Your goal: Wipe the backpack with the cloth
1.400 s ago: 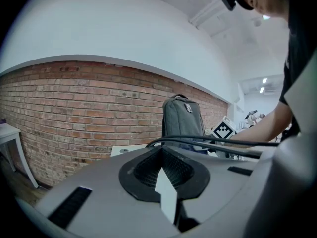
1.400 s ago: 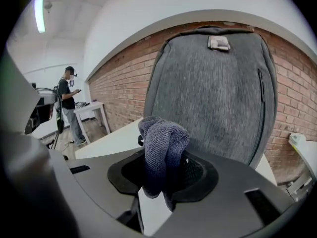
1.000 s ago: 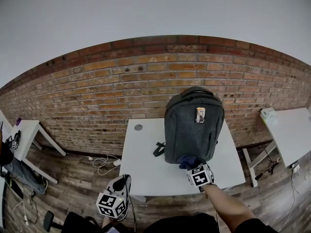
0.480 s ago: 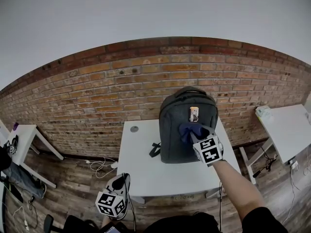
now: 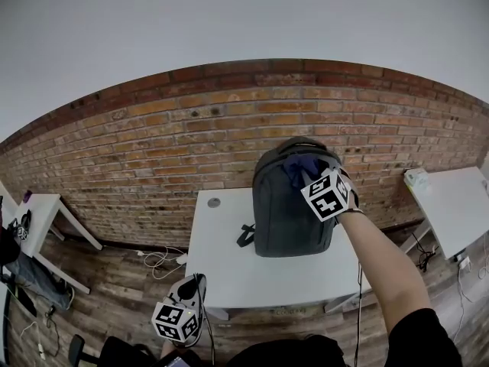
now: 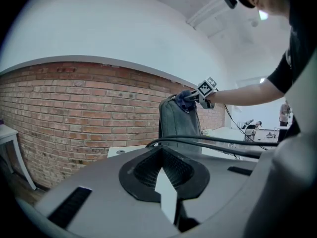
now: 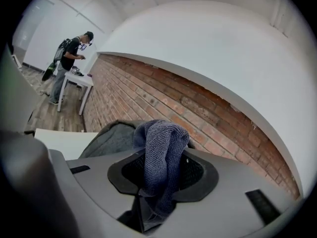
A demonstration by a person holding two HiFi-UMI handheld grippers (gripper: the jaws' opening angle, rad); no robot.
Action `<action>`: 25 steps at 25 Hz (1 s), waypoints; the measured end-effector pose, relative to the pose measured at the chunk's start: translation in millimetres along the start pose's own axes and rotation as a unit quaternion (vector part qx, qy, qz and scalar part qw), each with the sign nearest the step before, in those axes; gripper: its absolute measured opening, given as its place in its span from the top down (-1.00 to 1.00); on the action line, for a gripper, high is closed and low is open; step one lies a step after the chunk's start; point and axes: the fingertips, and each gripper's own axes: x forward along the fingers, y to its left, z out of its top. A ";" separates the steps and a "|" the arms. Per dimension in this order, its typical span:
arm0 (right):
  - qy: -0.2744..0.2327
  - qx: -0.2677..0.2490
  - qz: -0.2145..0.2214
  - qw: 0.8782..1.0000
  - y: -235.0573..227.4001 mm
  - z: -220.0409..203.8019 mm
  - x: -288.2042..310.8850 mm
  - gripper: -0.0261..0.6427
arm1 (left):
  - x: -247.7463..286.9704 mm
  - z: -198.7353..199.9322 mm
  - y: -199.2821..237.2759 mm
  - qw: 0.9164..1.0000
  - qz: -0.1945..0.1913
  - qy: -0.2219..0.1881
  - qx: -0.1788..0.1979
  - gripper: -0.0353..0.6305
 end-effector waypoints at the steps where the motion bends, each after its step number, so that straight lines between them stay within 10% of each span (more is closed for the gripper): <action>1: 0.003 -0.011 0.000 1.000 0.9 -0.1 1.6 0.57 | -0.9 -0.9 0.6 1.000 0.002 0.001 -0.001 0.91; 7: 0.018 -0.088 0.012 0.996 24.0 -18.4 2.2 0.57 | -1.4 -3.8 3.2 1.000 0.005 0.004 -0.004 0.91; 25: 0.048 -0.029 0.064 0.996 105.9 -107.5 -27.2 0.57 | 30.6 -6.5 -13.0 0.999 -0.040 0.021 0.001 0.91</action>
